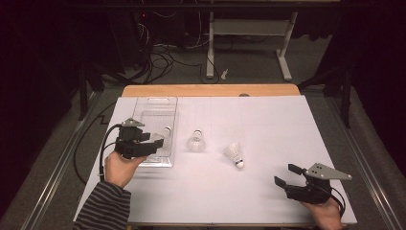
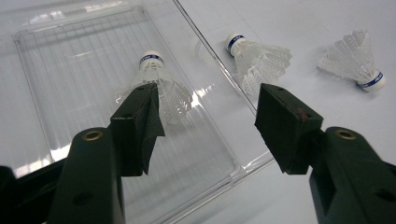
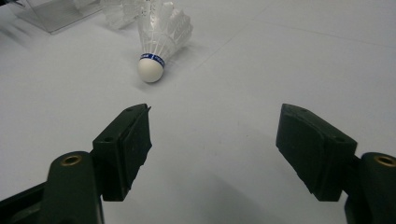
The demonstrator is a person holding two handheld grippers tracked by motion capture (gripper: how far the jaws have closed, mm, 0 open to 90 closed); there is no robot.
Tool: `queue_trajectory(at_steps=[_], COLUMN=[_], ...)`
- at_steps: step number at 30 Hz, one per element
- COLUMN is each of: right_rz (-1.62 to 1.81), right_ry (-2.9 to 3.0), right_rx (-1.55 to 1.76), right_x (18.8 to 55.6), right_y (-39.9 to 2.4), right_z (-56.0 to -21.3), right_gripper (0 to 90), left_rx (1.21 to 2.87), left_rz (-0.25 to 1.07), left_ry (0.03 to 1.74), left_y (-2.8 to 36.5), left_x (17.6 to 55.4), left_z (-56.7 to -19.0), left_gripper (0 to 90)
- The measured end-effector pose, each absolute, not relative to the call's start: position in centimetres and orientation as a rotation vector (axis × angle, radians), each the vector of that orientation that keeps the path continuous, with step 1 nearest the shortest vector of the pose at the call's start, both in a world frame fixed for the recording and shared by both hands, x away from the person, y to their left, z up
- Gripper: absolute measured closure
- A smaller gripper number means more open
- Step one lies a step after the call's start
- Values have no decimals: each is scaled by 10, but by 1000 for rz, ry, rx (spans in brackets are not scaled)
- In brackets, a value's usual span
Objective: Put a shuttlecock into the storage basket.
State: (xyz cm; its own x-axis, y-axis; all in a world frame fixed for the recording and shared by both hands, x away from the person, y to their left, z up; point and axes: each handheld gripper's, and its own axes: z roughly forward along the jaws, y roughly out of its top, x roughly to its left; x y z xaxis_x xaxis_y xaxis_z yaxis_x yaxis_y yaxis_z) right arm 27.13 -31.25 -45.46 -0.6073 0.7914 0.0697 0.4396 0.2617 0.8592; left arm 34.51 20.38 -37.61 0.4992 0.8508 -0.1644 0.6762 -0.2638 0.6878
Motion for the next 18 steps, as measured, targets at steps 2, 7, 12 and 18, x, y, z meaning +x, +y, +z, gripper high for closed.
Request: queue_trajectory(at_steps=[2, 7, 12, 18], right_rz=[1285, 1283, 1282, 1283], right_ry=[2164, 2164, 2165, 2163], right_rx=[1122, 1122, 1122, 1122], right_x=[271, 271, 271, 271], right_y=[-313, -312, -312, -312], right_z=[-455, -454, -455, -454], right_gripper=[269, 269, 269, 269], left_rx=[2017, 1998, 1976, 1968], left_rz=[311, 319, 321, 345], left_ry=[1248, 1241, 1232, 1211], left_y=[205, 208, 212, 214], left_x=[343, 337, 331, 324], left_z=[-377, -378, -380, -384], left_gripper=[407, 403, 403, 403])
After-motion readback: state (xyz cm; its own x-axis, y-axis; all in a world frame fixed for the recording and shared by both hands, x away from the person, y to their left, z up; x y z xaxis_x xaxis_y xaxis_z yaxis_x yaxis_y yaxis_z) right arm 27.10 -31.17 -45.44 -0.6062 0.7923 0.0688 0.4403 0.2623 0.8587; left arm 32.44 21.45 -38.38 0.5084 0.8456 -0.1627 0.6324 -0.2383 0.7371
